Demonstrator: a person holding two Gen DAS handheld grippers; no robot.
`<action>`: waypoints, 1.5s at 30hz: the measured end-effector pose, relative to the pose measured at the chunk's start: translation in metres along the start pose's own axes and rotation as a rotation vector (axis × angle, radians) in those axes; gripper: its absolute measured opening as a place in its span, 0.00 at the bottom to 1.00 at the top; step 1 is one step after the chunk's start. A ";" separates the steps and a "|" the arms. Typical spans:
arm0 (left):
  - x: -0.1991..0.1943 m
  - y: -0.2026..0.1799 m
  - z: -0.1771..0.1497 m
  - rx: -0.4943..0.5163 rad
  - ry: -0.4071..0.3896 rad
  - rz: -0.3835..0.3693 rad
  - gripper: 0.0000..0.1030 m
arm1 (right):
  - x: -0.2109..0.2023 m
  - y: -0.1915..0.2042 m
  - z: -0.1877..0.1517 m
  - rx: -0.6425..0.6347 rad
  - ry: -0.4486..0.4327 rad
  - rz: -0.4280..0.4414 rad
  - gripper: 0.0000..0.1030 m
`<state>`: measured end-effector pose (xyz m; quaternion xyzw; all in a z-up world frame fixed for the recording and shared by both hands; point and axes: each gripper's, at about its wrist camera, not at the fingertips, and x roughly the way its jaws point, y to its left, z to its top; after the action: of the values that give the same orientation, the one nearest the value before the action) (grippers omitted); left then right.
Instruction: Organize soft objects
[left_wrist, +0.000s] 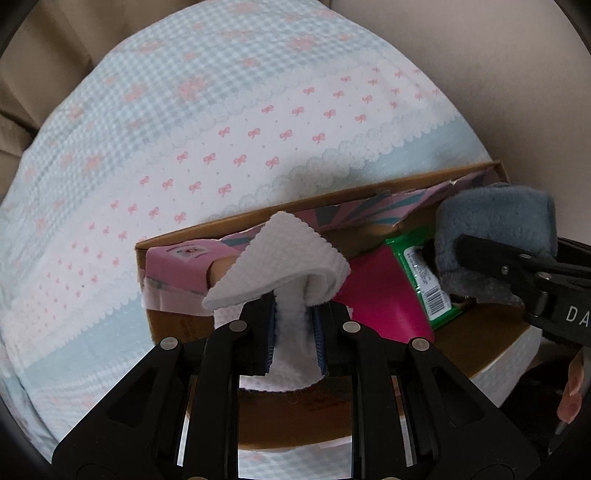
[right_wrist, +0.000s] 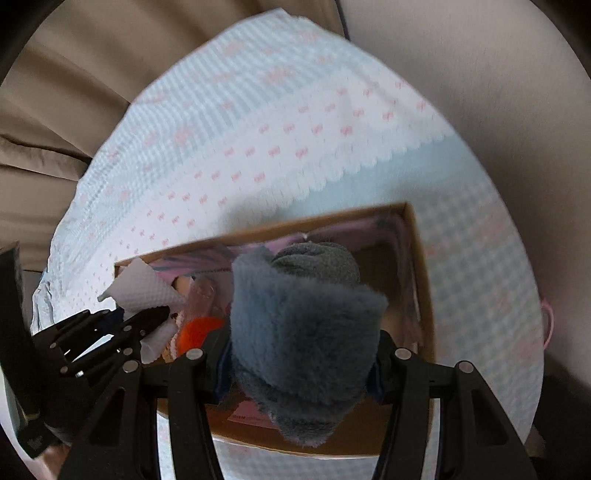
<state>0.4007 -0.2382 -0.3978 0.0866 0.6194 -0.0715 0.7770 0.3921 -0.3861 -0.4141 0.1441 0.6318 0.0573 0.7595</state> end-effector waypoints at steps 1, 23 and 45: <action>0.001 -0.002 -0.001 0.011 0.008 0.009 0.29 | 0.003 -0.001 0.001 0.010 0.013 0.006 0.57; -0.064 0.012 -0.025 -0.022 -0.056 -0.046 1.00 | -0.044 0.025 -0.013 -0.008 -0.100 -0.020 0.99; -0.375 0.101 -0.175 -0.069 -0.672 -0.054 1.00 | -0.311 0.181 -0.190 -0.131 -0.702 -0.178 0.99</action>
<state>0.1728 -0.0991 -0.0655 0.0156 0.3329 -0.0957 0.9380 0.1635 -0.2696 -0.0984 0.0505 0.3376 -0.0213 0.9397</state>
